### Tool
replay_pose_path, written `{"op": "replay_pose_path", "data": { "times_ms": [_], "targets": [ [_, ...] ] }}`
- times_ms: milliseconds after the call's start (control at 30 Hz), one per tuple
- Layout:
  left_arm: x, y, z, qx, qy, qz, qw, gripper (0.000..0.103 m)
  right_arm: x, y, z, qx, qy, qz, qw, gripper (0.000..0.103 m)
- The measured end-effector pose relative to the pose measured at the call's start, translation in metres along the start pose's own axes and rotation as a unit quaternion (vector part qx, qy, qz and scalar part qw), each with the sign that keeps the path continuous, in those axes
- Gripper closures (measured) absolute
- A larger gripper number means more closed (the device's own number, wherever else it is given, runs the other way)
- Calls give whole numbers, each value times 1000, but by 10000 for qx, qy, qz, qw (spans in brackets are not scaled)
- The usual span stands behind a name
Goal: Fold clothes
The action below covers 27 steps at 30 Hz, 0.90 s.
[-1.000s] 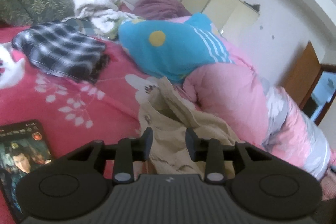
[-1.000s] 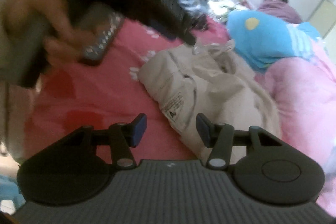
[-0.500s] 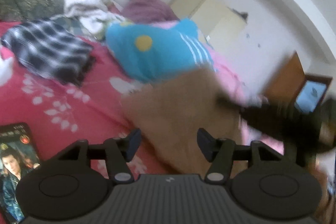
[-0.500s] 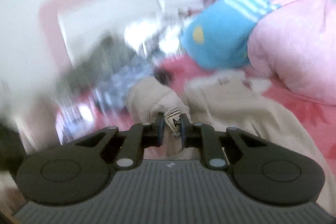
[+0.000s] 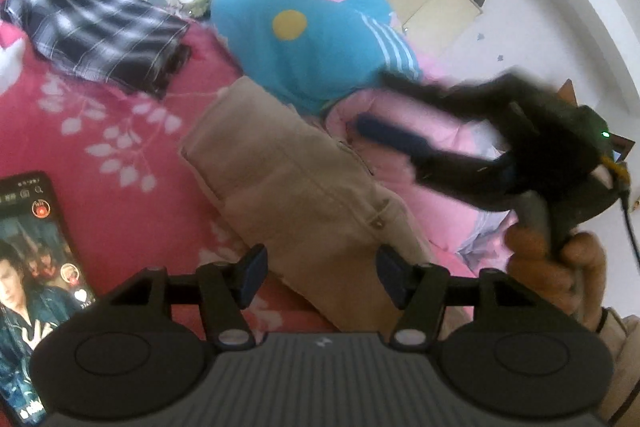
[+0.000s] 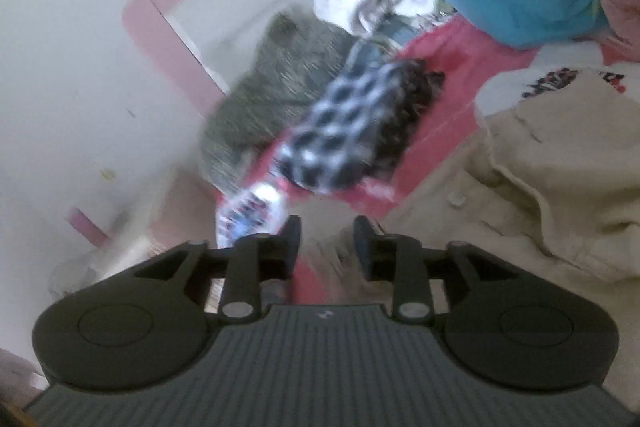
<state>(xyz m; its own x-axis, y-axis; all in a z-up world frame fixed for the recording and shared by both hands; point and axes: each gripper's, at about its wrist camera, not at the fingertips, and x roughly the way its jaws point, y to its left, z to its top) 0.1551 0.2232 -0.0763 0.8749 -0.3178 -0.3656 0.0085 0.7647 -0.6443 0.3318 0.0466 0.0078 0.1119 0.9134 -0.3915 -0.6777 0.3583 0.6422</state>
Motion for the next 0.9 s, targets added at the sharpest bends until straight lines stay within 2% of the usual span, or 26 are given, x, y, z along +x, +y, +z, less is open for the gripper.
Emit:
{"op": "replay_pose_path", "data": {
  "times_ms": [67,133,200,267,367,500,567,733,833,900],
  "targets": [
    [1,-1,-1,-92,6,-56,9999,41,-21,2,11,26,-295,148,9995,52],
    [1,-3,-1,-206,32,-180,9996,36,-41,3,22,-124,-602,27,9981,47],
    [-1,-3,-1,-341,51,-418,9985,30,-53,-4,34,-242,-803,-408,9956,41],
    [1,-4,-1,-376,50,-437,9983,21,-59,-16,45,-298,-885,-972,9909,35],
    [5,-5,0,-393,43,-385,9985,16,-49,-48,62,-228,-615,-1770,9820,33],
    [12,-5,0,-424,48,-198,9989,18,-22,-95,79,-64,-155,-2361,9716,28],
    [17,-4,0,-419,48,-36,9991,28,-5,-117,85,-57,-14,-2527,9675,23],
    [26,-5,-1,-122,50,481,9988,50,34,-174,94,293,357,-2816,9584,22],
    [31,0,1,-171,78,637,9978,67,49,-201,93,650,562,-2708,9588,19],
    [32,4,2,-231,83,706,9972,77,49,-200,92,576,640,-2621,9612,19]
  ]
}}
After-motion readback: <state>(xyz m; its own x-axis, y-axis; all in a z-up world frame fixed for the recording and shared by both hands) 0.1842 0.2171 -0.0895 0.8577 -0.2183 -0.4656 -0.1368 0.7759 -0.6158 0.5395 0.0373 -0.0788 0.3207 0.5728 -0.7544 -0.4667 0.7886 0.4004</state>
